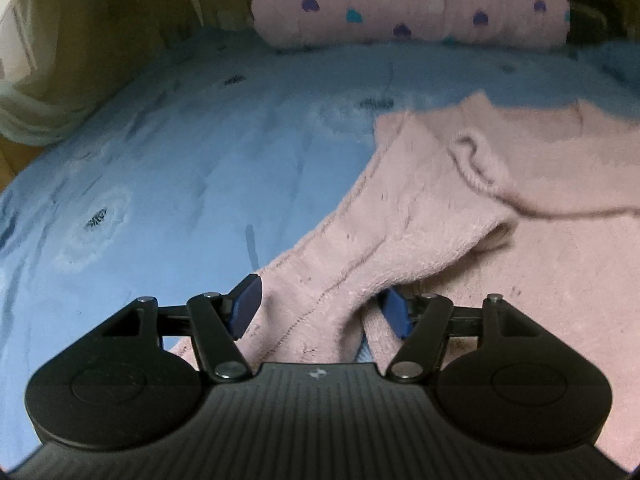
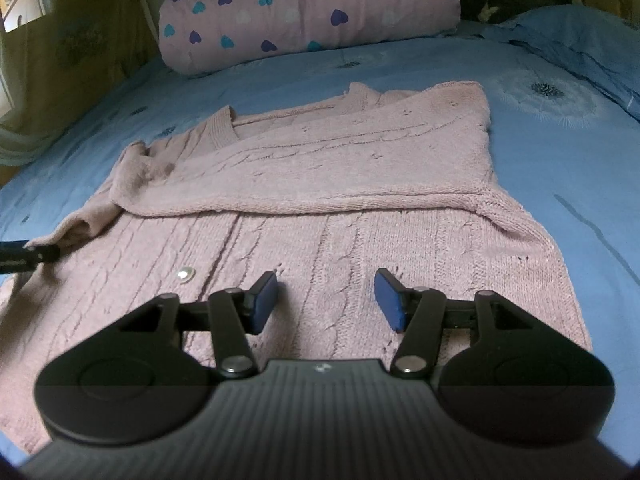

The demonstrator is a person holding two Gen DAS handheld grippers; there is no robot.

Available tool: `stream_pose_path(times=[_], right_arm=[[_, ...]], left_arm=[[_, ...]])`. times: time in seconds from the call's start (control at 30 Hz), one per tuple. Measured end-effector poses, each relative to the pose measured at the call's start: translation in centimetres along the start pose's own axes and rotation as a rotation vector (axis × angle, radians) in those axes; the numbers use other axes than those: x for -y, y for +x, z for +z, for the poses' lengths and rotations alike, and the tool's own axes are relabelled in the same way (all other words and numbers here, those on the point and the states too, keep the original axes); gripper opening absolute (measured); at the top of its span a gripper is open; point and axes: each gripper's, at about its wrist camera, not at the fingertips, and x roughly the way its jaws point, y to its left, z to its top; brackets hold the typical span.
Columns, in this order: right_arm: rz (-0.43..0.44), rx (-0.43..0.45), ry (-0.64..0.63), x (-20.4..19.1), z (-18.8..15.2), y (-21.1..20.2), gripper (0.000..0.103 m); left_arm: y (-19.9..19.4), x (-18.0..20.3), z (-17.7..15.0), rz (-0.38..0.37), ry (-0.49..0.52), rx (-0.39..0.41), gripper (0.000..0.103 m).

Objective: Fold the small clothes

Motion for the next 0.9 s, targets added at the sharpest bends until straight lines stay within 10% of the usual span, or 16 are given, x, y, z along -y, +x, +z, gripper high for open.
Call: stream_pose_path(times=[0.2,0.47,0.57,0.63,0.9], right_arm=[[-0.01,-0.003,-0.011,-0.3,0.0,0.1,0.057],[-0.01,-0.001,-0.006,-0.3,0.0,0.1,0.057],[-0.009,-0.001,-0.007,-0.3,0.0,0.1,0.057],[-0.007,-0.001,-0.003,-0.3,0.0,0.1,0.057],[-0.018,-0.006,-0.016,-0.6,0.1,0.2,0.057]], left_arm=[[-1.4,-2.6,0.3,-0.002,-0.074,0.037,0.07],[1.4,-0.1,-0.7,0.012,0.081,-0.034,0.069],[1.5,-0.5,-0.3,0.035,0.066,-0.018,0.022],[1.4,-1.4,0.2,0.086,0.04,0.0,0.01],[0.6,-6.3,2.7,0.394,0.01,0.1,0.009]])
